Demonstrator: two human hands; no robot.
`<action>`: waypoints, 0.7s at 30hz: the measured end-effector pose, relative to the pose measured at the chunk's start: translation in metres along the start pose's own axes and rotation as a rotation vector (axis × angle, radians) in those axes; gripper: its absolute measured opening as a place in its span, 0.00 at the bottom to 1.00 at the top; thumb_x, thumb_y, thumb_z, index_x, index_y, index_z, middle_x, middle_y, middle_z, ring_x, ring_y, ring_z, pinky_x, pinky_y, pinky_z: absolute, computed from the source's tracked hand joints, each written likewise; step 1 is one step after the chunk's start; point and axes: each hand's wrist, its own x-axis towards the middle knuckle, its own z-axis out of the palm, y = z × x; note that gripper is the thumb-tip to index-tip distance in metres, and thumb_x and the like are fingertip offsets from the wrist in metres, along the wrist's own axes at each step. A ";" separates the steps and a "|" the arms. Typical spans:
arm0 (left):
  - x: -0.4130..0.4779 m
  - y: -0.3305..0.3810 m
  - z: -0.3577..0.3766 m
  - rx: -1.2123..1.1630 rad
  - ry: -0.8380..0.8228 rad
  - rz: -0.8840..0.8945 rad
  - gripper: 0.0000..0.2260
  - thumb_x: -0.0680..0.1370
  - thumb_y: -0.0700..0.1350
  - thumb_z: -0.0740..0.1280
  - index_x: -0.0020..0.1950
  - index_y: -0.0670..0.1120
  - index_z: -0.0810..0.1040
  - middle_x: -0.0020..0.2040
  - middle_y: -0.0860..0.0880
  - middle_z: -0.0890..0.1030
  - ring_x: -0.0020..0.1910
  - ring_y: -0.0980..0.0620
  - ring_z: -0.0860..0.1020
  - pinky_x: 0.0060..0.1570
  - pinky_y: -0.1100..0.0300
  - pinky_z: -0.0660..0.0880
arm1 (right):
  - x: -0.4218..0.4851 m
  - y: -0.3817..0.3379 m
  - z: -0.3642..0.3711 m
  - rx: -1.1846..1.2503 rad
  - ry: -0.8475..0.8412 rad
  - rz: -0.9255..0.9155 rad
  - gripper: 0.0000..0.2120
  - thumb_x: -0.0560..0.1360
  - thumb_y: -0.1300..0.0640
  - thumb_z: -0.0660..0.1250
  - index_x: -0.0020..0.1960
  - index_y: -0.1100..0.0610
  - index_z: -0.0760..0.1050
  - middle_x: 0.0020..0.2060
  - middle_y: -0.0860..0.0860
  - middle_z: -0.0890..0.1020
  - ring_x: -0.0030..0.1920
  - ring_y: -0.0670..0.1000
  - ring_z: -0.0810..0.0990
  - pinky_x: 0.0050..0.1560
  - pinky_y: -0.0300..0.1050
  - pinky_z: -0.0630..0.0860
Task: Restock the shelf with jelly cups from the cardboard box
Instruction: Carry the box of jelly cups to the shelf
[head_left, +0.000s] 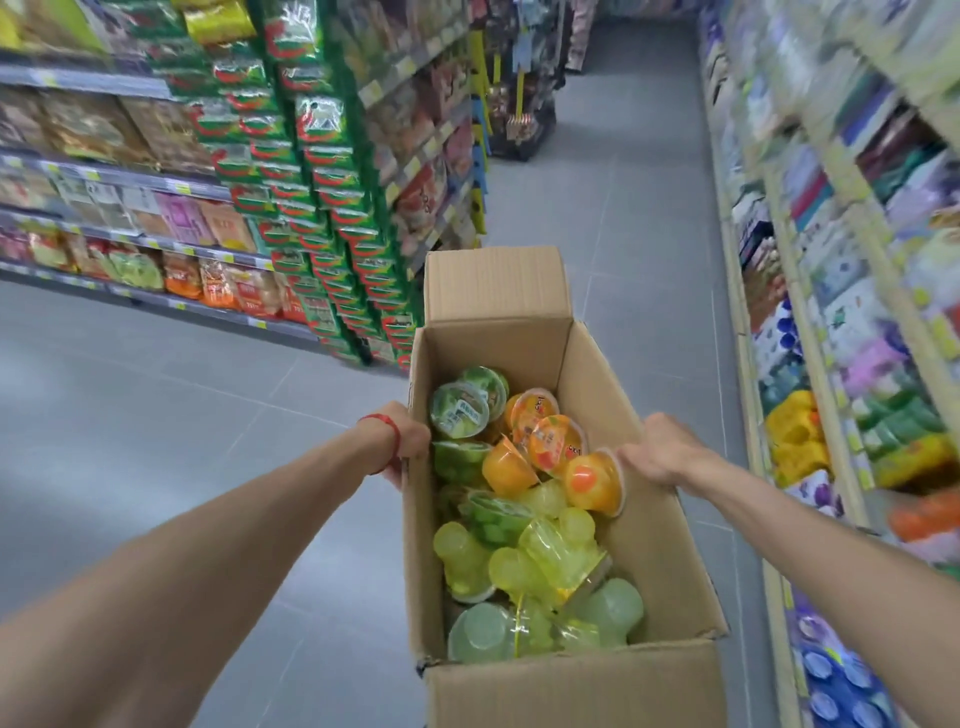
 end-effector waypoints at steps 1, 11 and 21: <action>0.022 0.018 -0.003 0.019 -0.012 0.012 0.06 0.76 0.32 0.63 0.51 0.31 0.74 0.31 0.38 0.76 0.13 0.48 0.73 0.21 0.53 0.76 | 0.021 -0.002 -0.006 0.015 0.002 0.022 0.16 0.77 0.48 0.73 0.49 0.62 0.77 0.48 0.58 0.81 0.50 0.60 0.81 0.42 0.46 0.73; 0.222 0.208 -0.047 0.063 -0.089 0.054 0.12 0.75 0.32 0.61 0.56 0.28 0.74 0.38 0.35 0.80 0.33 0.38 0.83 0.24 0.45 0.78 | 0.232 -0.037 -0.104 0.107 0.025 0.157 0.19 0.78 0.46 0.71 0.55 0.63 0.80 0.48 0.57 0.82 0.52 0.60 0.82 0.51 0.50 0.79; 0.389 0.402 -0.064 0.062 0.010 -0.037 0.11 0.75 0.36 0.61 0.57 0.34 0.71 0.46 0.37 0.80 0.33 0.40 0.83 0.27 0.49 0.81 | 0.492 -0.048 -0.230 0.009 -0.009 0.078 0.20 0.80 0.46 0.68 0.57 0.63 0.80 0.54 0.59 0.84 0.56 0.61 0.81 0.50 0.47 0.75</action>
